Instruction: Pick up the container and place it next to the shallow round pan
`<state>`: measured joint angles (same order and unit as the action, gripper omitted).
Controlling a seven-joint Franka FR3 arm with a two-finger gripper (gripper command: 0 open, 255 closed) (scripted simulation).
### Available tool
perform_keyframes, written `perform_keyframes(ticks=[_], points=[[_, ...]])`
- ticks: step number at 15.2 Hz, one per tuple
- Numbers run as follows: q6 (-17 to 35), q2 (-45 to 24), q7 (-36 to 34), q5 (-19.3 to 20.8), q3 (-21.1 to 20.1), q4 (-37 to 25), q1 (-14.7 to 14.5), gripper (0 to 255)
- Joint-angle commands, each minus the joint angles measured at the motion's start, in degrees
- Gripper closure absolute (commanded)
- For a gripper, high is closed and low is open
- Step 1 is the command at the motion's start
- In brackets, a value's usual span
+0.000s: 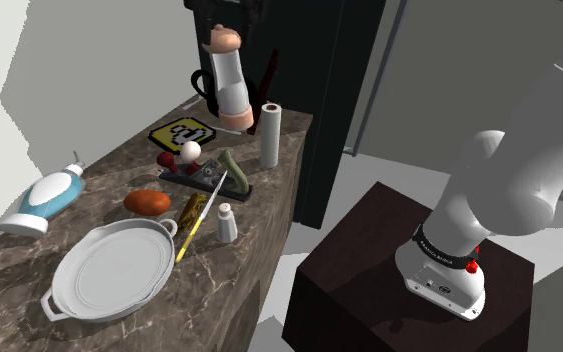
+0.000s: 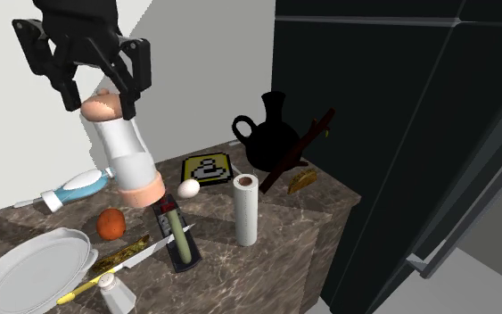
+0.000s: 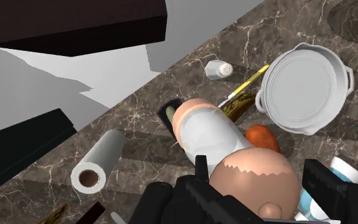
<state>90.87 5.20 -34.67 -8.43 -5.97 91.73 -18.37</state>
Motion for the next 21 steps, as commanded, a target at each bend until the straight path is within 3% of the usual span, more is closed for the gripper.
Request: perform_keyframes(ticks=[1, 10, 21], points=[[0.9, 0.8, -2.8, 0.0, -1.6, 1.2, -1.3, 255], [2.6, 0.0, -15.5, 0.7, -8.8, 0.5, -6.8, 255], [3.8, -7.0, -30.4, 4.5, -16.8, -6.4, -13.8, 255]])
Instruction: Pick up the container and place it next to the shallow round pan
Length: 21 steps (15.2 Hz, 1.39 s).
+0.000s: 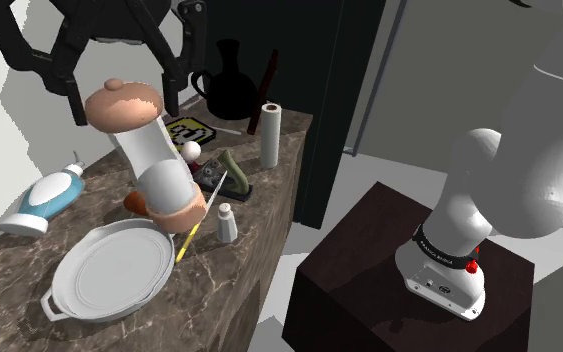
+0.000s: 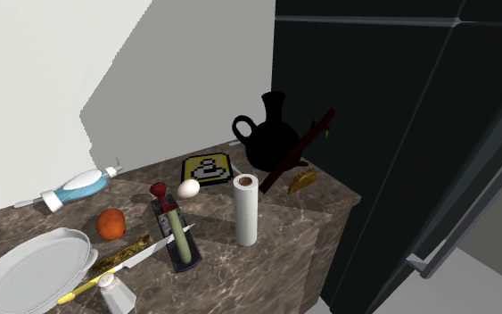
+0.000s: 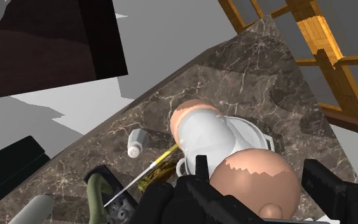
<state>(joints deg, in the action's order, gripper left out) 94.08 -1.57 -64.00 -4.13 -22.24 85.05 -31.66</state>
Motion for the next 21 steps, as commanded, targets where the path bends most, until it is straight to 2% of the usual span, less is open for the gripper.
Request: perform_keyframes(ticks=[1, 21], points=[[1.5, 0.1, -0.9, 0.1, -0.5, 1.4, -0.5, 255], [17.4, 2.4, 0.9, -1.2, -0.3, 19.6, -0.3, 255]])
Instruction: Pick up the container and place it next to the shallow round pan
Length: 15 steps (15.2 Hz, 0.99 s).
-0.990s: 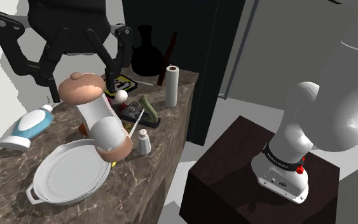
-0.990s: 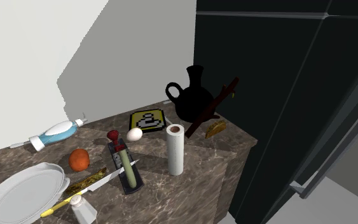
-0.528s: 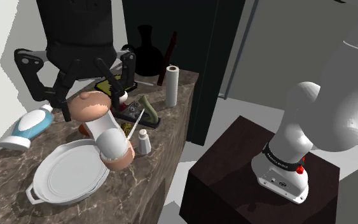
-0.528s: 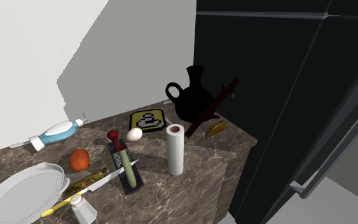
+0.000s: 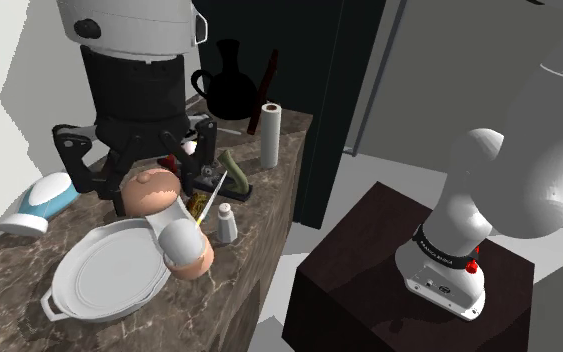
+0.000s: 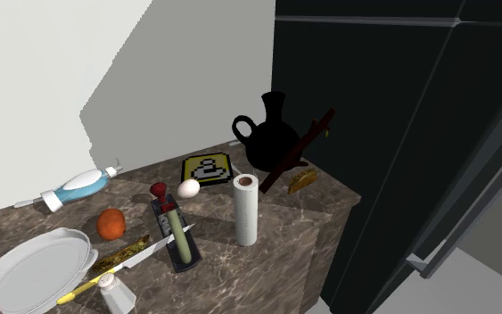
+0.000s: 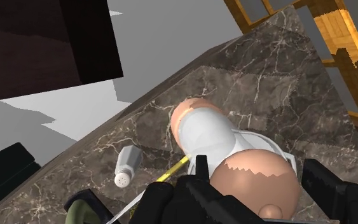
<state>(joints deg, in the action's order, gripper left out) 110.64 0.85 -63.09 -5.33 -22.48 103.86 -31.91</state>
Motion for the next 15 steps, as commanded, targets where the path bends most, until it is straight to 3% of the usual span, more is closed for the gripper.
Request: perform_keyframes(ticks=[1, 15], points=[[1.6, -0.1, 0.0, 0.0, -0.1, 1.5, -0.1, 255], [12.1, -2.0, 0.3, 0.4, -0.3, 10.2, -0.3, 255]])
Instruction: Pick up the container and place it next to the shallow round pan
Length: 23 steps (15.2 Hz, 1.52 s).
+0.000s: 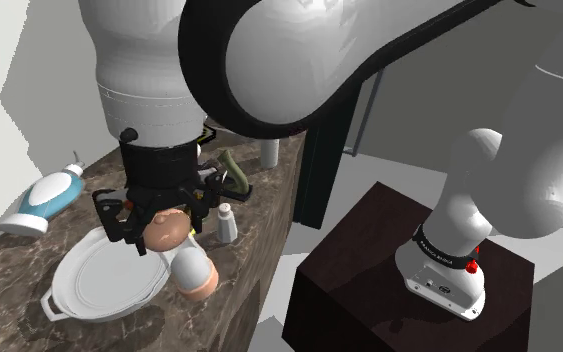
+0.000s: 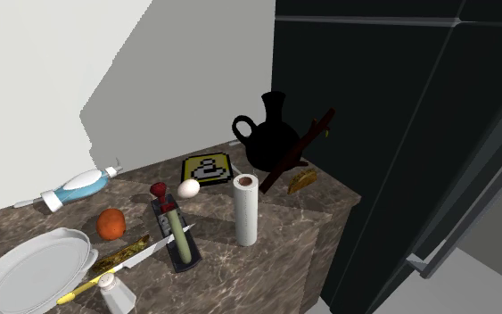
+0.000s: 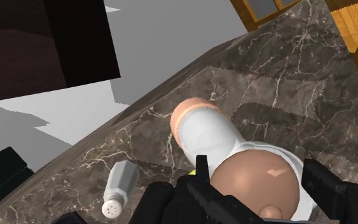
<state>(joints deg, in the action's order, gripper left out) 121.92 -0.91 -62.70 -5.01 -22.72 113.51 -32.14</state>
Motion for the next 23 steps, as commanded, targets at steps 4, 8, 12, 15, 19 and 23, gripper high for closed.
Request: perform_keyframes(ticks=[4, 8, 12, 15, 19, 23], points=[[3.8, -1.2, -0.1, 0.4, -0.1, 2.6, -0.1, 255], [6.8, -2.4, -0.3, 0.8, -0.1, 4.5, -0.2, 255], [8.7, -3.3, -0.4, 1.2, -0.1, 5.6, -0.3, 255], [8.7, -3.3, -0.4, 1.2, -0.1, 5.6, -0.3, 255], [8.7, -3.3, -0.4, 1.2, -0.1, 5.6, -0.3, 0], [8.7, -3.3, -0.4, 1.2, -0.1, 5.6, -0.3, 0]])
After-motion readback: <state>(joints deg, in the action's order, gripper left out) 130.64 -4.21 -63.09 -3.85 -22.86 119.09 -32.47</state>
